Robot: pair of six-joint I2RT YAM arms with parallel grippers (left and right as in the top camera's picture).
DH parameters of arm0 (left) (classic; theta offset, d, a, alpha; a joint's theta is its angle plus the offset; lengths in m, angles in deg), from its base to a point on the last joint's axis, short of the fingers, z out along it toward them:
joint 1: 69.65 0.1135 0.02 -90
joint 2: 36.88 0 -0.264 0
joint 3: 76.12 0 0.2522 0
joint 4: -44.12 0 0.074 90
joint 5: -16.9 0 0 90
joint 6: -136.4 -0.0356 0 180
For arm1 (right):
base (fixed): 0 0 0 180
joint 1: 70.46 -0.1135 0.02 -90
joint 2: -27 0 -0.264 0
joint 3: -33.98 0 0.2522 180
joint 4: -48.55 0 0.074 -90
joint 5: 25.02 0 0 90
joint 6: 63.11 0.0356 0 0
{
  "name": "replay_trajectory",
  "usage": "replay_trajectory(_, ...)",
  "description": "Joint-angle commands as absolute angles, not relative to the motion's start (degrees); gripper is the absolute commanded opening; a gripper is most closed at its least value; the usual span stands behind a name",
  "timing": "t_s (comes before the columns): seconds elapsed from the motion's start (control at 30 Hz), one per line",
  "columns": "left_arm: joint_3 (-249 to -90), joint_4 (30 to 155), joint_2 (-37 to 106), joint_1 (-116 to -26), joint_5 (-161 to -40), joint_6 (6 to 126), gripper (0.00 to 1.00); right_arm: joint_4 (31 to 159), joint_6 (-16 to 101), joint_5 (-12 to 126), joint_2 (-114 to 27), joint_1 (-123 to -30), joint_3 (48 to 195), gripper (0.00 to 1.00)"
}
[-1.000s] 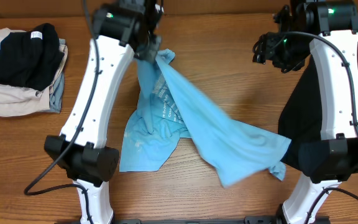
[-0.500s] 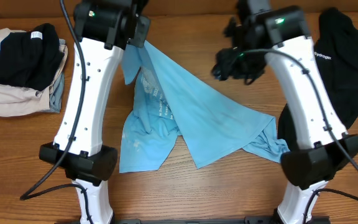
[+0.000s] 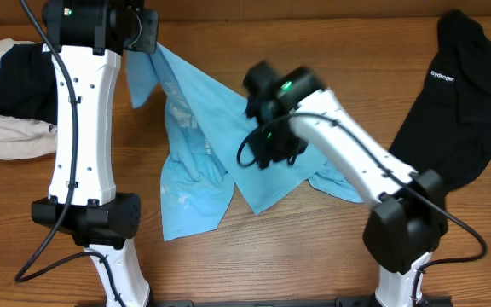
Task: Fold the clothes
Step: 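Grasp the T-shirt's other corner with the right gripper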
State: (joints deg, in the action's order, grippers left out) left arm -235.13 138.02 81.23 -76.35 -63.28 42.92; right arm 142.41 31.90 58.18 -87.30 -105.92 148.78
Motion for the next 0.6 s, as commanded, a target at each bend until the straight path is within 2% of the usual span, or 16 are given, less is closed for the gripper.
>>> replay_trajectory(0.0, -236.29, 137.67, 81.10, -76.66, -65.29, 42.61, 0.04, 137.47, 31.14, 61.65, -87.01, -110.01, 140.91, 0.56)
replay_trajectory(0.27, -236.29, 138.07, 82.82, -76.70, -65.33, 42.70, 0.04, 125.64, 29.41, 62.42, -87.01, -115.34, 126.35, 0.67)
replay_trajectory(0.4, -236.29, 138.39, 83.78, -76.70, -65.72, 42.81, 0.04, 125.36, 28.34, 62.87, -87.01, -115.56, 125.80, 0.72)
replay_trajectory(0.57, -236.27, 138.44, 84.00, -76.70, -65.72, 43.46, 0.04, 125.23, 26.79, 67.03, -87.01, -115.45, 125.78, 0.73)
